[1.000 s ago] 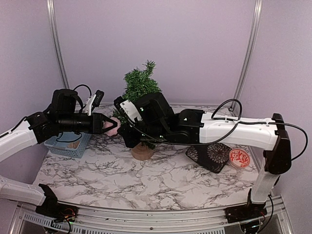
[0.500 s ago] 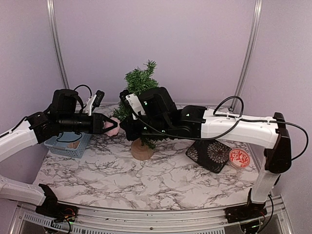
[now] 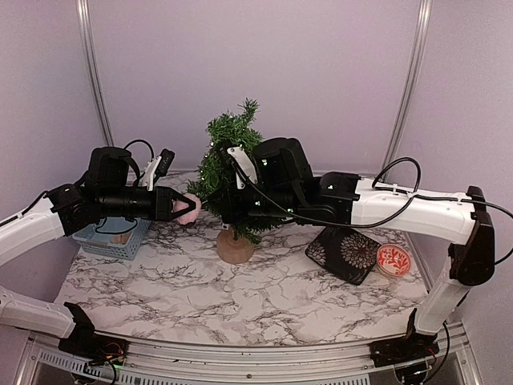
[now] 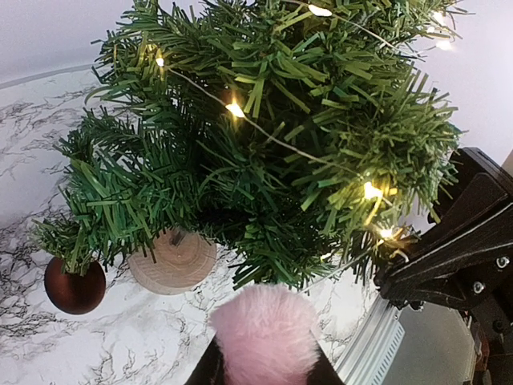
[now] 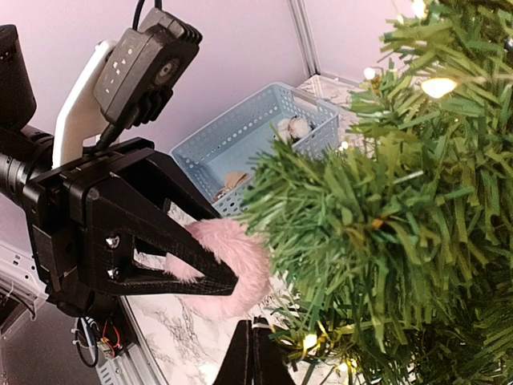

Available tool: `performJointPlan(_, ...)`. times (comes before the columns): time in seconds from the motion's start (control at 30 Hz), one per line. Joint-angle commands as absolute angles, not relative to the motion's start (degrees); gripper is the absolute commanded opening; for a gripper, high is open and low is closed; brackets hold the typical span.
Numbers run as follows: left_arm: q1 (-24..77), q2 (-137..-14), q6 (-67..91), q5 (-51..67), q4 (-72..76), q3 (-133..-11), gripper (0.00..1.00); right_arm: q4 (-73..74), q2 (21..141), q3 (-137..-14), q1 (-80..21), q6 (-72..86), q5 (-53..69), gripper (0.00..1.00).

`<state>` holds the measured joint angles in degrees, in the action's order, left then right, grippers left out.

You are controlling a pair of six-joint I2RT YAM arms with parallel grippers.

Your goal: Decorate the small christmas tree

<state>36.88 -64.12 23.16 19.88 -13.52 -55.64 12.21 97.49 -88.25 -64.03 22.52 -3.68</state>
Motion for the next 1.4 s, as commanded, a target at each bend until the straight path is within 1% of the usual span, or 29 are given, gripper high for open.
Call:
performJointPlan(0.0, 37.0, -64.3, 22.1, 18.2, -13.5, -55.1, 0.0, 9.0, 94.7, -86.5, -62.9, 23.9, -2.2, 0.0)
performJointPlan(0.17, 37.0, -64.2, 21.6, 16.9, -14.8, -54.7, 0.0, 8.1, 93.4, -84.9, -62.7, 24.0, -1.9, 0.0)
performJointPlan(0.5, 37.0, -63.7, 20.5, 14.6, -17.3, -53.5, 0.0, 4.8, 90.0, -80.5, -62.6, 25.5, -4.9, 0.0)
performJointPlan(0.73, 37.0, -63.7, 20.0, 13.0, -19.0, -53.2, 0.0, 4.4, 89.6, -79.6, -62.7, 26.1, -5.4, 0.0)
performJointPlan(0.97, 37.0, -64.6, 18.9, 20.5, -17.5, -54.0, 0.0, 3.4, 90.8, -80.2, -62.6, 25.4, -2.4, 0.0)
performJointPlan(1.0, 37.0, -64.6, 18.9, 21.5, -17.0, -53.9, 0.03, 3.3, 91.0, -80.2, -62.7, 25.3, -2.1, 0.0)
performJointPlan(1.1, 37.0, -64.6, 19.1, 24.3, -15.9, -53.6, 0.19, 3.1, 91.1, -80.2, -62.7, 25.0, -1.7, 0.0)
performJointPlan(1.2, 37.0, -64.0, 19.5, 24.1, -15.5, -53.1, 0.32, 3.1, 91.1, -80.1, -62.7, 24.9, -1.7, 0.0)
performJointPlan(1.23, 37.0, -63.8, 19.6, 23.8, -15.3, -53.0, 0.38, 3.1, 91.1, -80.1, -62.7, 24.9, -1.6, 0.0)
performJointPlan(1.37, 37.0, -62.7, 20.1, 22.9, -14.8, -52.6, 0.5, 3.0, 91.2, -79.9, -62.7, 25.0, -1.7, 0.0)
